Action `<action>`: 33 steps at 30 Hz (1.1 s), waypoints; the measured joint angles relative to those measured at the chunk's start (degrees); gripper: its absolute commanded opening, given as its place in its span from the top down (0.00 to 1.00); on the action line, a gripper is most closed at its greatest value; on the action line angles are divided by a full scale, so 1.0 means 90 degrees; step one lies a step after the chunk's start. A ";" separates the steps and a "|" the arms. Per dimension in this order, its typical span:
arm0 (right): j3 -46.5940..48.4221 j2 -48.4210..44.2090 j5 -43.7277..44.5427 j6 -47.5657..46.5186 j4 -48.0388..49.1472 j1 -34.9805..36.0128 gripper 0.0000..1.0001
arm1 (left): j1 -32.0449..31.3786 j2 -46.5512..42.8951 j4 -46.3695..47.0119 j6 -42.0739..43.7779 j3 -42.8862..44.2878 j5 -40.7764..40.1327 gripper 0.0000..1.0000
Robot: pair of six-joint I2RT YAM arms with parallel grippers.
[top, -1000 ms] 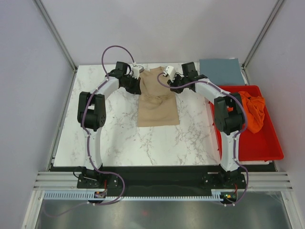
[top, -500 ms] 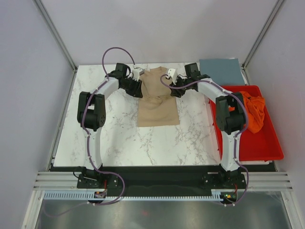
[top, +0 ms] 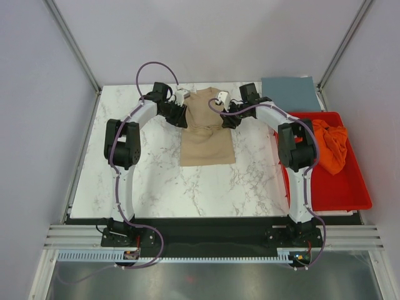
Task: Fold and stack the t-shirts
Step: Fold the tshirt
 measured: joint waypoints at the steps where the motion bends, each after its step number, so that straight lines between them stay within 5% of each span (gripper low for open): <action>1: 0.0024 0.0032 -0.0002 -0.0015 -0.0027 0.0000 0.54 | 0.0000 0.0002 -0.0002 0.0002 0.0002 0.0002 0.66; 3: 0.0066 0.0085 -0.0005 -0.0034 -0.0051 0.0000 0.62 | 0.0000 0.0012 -0.0022 0.0024 0.0019 0.0007 0.75; 4: 0.0104 0.0124 -0.0015 -0.0049 -0.0075 0.0000 0.79 | 0.0000 0.0015 -0.0027 0.0041 0.0029 0.0012 0.80; 6: 0.0170 0.0175 -0.0029 -0.0092 -0.0085 0.0000 0.97 | 0.0000 0.0017 -0.0053 0.0051 0.0061 0.0019 0.98; 7: 0.0189 0.0194 -0.0029 -0.0104 -0.0087 0.0000 1.00 | 0.0000 0.0024 -0.0073 0.0056 0.0090 0.0022 0.98; 33: -0.1200 -0.0493 0.0066 0.0432 0.1251 -0.0204 1.00 | -0.0002 0.0034 -0.0117 -0.0022 0.0129 -0.0546 0.98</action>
